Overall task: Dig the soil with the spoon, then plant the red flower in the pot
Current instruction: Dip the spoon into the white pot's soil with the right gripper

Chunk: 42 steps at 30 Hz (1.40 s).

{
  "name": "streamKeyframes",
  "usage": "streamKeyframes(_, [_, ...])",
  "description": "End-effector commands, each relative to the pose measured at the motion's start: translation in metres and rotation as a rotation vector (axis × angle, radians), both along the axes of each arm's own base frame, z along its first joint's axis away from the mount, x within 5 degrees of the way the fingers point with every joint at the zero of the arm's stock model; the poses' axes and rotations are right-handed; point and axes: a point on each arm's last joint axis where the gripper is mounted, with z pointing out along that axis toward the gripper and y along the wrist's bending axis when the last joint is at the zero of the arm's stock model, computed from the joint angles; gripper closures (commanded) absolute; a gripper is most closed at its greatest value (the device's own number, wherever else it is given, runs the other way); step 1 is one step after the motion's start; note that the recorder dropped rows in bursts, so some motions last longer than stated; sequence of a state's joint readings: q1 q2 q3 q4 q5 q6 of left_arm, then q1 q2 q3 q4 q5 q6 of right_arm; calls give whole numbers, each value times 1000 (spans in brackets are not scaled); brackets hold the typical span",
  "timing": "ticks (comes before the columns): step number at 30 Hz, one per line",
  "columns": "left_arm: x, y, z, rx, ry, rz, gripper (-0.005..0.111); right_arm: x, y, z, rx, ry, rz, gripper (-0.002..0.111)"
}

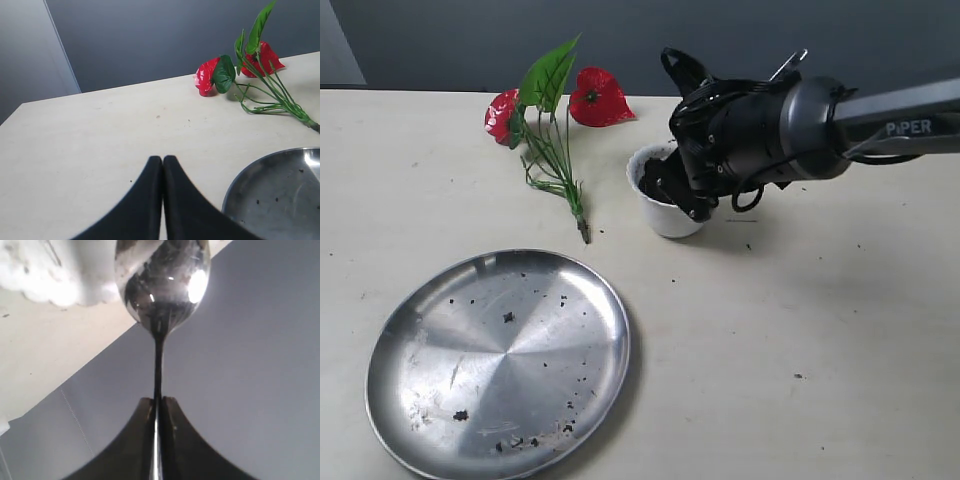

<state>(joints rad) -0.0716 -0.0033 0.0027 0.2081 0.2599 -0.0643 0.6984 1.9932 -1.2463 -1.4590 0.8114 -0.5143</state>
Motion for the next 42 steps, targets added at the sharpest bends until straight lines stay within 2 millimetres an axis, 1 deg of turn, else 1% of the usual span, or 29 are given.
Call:
streamKeyframes(1, [0, 0, 1, -9, -6, -3, 105, -4, 9, -9, -39, 17, 71, 109])
streamKeyframes(5, [0, 0, 1, -9, -6, -3, 105, -7, 16, -24, -62, 45, 95, 109])
streamKeyframes(8, [0, 0, 1, -9, -6, -3, 105, -6, 19, -32, -91, 49, 110, 109])
streamKeyframes(12, [0, 0, 1, -9, -6, -3, 105, -4, 16, -24, -129, -9, 99, 109])
streamKeyframes(15, [0, 0, 1, -9, -6, -3, 105, 0, 8, -9, -130, -63, 72, 109])
streamKeyframes(20, [0, 0, 1, -9, -6, -3, 105, 7, -11, 9, -115, -101, 5, 109])
streamKeyframes(23, [0, 0, 1, -9, -6, -3, 105, 8, -17, 14, -96, -101, -19, 109])
streamKeyframes(26, [0, 0, 1, -9, -6, -3, 105, 8, -15, 13, -80, -90, -2, 109])
streamKeyframes(32, [0, 0, 1, -9, -6, -3, 105, 7, -4, -7, -89, -40, 52, 109])
streamKeyframes(39, [0, 0, 1, -9, -6, -3, 105, 1, 12, -33, -123, 9, 98, 109])
streamKeyframes(42, [0, 0, 1, -9, -6, -3, 105, -2, 18, -40, -125, 27, 123, 109])
